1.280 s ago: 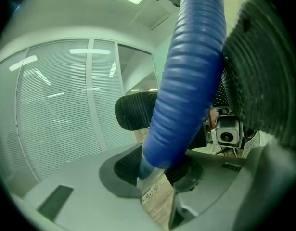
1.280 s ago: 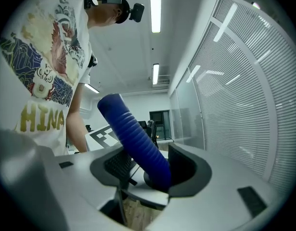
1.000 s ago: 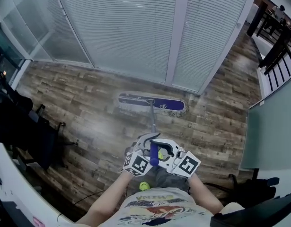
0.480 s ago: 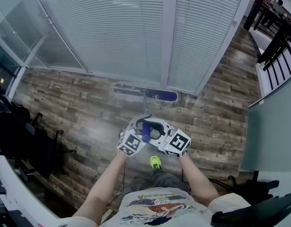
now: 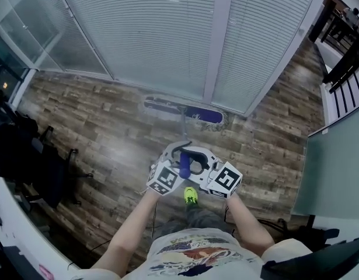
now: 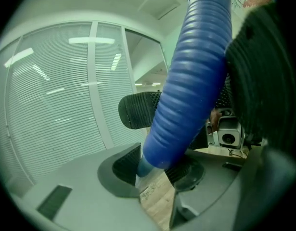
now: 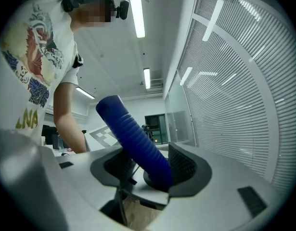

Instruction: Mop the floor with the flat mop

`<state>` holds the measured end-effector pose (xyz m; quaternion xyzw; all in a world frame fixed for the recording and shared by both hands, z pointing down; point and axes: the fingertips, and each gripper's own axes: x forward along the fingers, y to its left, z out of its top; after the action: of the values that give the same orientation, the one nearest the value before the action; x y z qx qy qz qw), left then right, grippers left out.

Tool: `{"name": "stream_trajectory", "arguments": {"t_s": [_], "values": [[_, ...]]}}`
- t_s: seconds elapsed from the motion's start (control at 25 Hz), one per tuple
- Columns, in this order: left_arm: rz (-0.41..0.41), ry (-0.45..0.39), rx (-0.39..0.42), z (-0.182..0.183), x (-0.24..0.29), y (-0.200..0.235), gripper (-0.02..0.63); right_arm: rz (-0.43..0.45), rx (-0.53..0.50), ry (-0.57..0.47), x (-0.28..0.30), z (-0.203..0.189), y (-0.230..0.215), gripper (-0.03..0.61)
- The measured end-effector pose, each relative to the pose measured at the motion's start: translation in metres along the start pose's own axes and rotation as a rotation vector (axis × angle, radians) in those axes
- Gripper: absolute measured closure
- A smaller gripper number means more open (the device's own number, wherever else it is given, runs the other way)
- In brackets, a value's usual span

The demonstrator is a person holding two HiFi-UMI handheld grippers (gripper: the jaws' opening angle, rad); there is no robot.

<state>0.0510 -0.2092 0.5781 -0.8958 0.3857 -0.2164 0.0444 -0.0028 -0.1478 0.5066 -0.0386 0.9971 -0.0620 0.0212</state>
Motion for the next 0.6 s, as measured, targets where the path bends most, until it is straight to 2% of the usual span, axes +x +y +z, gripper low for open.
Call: {"name": "stream_trajectory", "arguments": {"t_s": [0.24,0.4,0.6], "values": [[0.054,-0.02,-0.052,-0.01,-0.081,-0.044,0.512,0.066,-0.008,0.055,0.016,-0.006,0.095,0.356],[0.08,-0.024,-0.073,-0.015,-0.144,-0.105,0.512,0.094,-0.01,0.076,0.008,-0.015,0.183,0.356],[0.126,-0.017,-0.102,-0.022,-0.23,-0.19,0.512,0.169,-0.086,0.02,-0.003,-0.019,0.305,0.354]]}}
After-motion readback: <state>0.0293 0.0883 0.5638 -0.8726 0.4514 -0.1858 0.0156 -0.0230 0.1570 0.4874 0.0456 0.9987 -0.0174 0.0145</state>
